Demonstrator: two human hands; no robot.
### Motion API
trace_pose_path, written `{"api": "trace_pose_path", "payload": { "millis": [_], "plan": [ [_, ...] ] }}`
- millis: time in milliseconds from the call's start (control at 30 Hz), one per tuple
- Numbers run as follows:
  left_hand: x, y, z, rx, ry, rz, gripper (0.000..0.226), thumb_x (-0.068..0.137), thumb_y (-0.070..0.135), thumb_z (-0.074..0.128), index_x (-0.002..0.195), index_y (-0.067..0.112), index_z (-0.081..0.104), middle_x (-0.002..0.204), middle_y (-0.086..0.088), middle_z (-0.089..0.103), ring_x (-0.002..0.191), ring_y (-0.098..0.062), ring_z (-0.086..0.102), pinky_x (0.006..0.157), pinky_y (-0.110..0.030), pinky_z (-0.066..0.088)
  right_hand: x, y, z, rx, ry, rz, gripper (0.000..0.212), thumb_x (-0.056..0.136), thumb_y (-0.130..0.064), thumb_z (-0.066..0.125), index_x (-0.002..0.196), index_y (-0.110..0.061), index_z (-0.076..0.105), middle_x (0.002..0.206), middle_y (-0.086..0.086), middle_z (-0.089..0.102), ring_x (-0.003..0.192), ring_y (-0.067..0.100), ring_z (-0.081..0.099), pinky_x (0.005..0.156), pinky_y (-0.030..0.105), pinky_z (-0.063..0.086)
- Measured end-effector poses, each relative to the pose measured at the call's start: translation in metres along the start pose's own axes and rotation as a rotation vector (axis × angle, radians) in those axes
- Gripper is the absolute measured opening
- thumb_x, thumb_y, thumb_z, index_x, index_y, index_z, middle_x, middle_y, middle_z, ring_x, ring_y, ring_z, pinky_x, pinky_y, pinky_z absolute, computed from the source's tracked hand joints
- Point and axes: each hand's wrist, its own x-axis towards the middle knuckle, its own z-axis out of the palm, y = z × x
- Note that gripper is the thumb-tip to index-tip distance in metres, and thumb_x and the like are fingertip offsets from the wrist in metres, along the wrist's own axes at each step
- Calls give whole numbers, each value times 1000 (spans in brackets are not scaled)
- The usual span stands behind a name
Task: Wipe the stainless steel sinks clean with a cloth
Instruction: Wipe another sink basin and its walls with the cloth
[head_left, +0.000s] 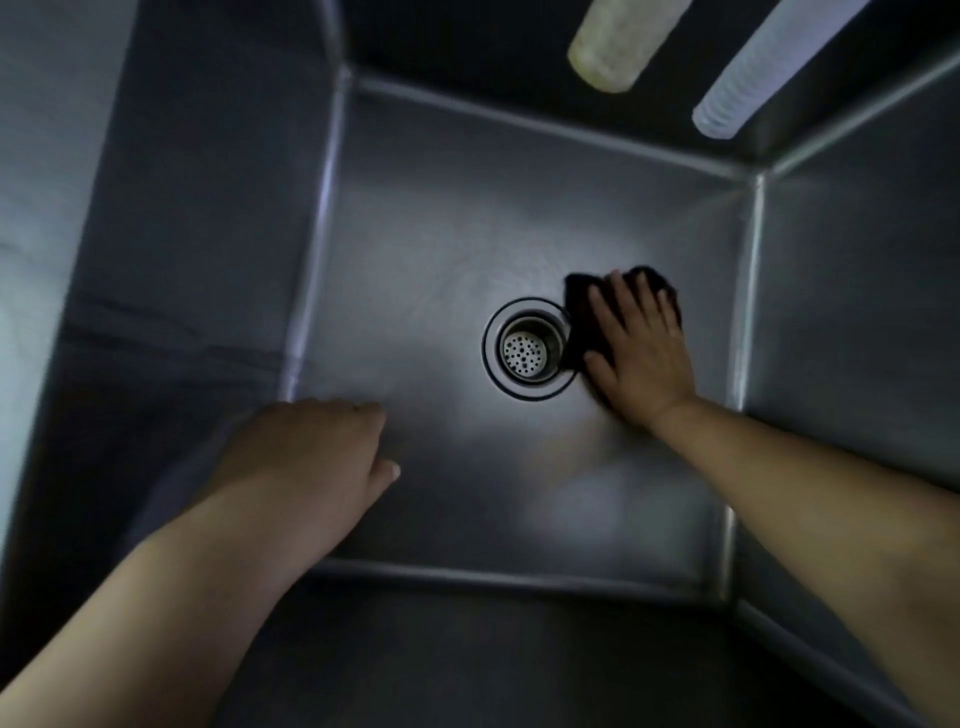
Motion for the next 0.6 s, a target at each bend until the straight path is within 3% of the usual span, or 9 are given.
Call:
{"api": "trace_pose_path", "payload": {
  "millis": [133,267,333,467,600],
  "plan": [
    [0,-1,2,-22,21,8,40,91,53,40,121,26,46,119,3,58,108,-20,56,84,-31,45,78,-16,-12,20,47,214,71,87,-51,30,152,-24,14,158,13,15,145,37,5,117,49,2],
    [1,-3,3,-57,4,-8,41,92,52,41,123,25,45,118,3,58,108,-20,56,84,-33,46,129,-56,-12,47,81,261,68,91,-55,25,152,-28,7,159,13,6,145,38,-2,116,51,-3],
    [0,-3,4,-63,17,-5,37,92,52,41,117,25,46,111,3,58,103,-20,56,76,-31,43,142,-77,-12,61,93,244,69,91,-56,24,152,-28,7,159,13,5,145,38,-3,116,51,-4],
    [-1,0,4,-48,32,-4,38,92,52,40,119,26,44,113,4,57,103,-19,55,73,-31,38,145,-116,-15,55,95,80,69,91,-55,29,152,-29,12,158,14,11,145,40,1,115,53,-2],
    [0,-1,2,-78,-19,-18,43,93,51,41,127,26,41,114,4,55,102,-17,55,75,-31,40,124,-177,-9,9,101,-248,70,86,-57,38,149,-29,25,154,13,26,143,40,13,116,52,6]
  ]
}}
